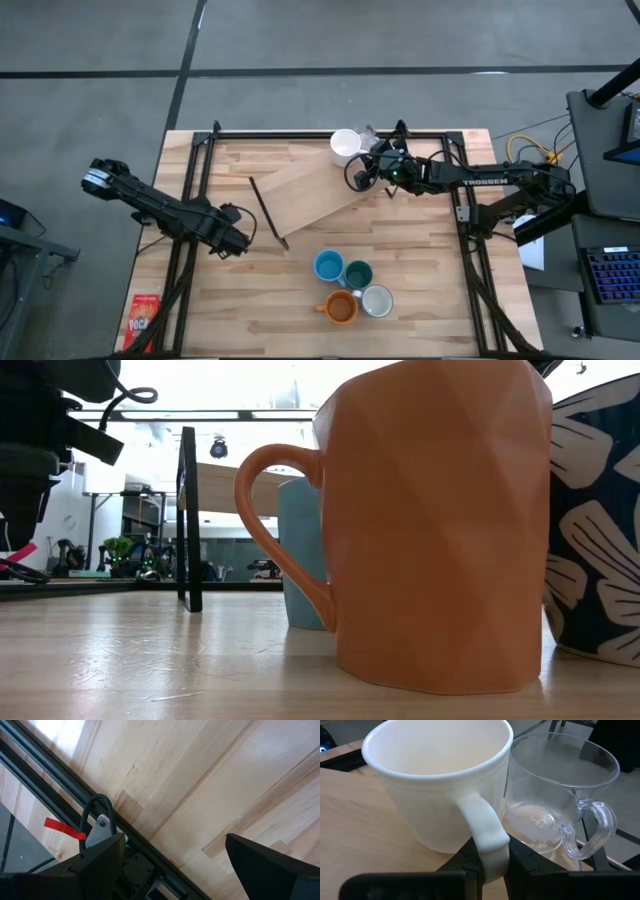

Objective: Stack small to large cups/mugs on shelf
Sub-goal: Put the white mug on the shelf

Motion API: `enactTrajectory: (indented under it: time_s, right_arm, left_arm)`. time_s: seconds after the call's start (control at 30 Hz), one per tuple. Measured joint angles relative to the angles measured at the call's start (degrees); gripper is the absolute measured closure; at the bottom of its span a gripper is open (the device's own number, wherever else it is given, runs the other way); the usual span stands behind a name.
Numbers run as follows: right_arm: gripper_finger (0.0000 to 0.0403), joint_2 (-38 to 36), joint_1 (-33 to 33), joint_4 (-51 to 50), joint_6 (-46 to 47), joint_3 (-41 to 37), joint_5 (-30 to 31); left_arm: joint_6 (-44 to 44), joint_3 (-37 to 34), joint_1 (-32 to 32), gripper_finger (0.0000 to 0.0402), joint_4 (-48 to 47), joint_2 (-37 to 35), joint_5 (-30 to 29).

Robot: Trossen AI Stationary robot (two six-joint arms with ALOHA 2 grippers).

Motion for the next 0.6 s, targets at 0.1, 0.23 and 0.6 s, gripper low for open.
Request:
enactTrajectory:
  time_s: [0.1,0.23,0.6]
  right_arm:
    - [0.0348,0.01,0.00,0.04,0.01,0.00,0.00]
    - [0.0340,0.00,0.00,0.06,0.01,0.00,-0.03]
    - [0.0336,0.00,0.38,0.02,0.13,0.00,0.23]
  left_arm:
    - [0.00,0.00,0.00,0.0071,0.00,0.00,0.00]
    - [0.00,0.00,-0.01,0.0071,0.00,0.00,0.00]
    - [0.02,0.00,-0.02,0.0071,0.00,0.00,0.00]
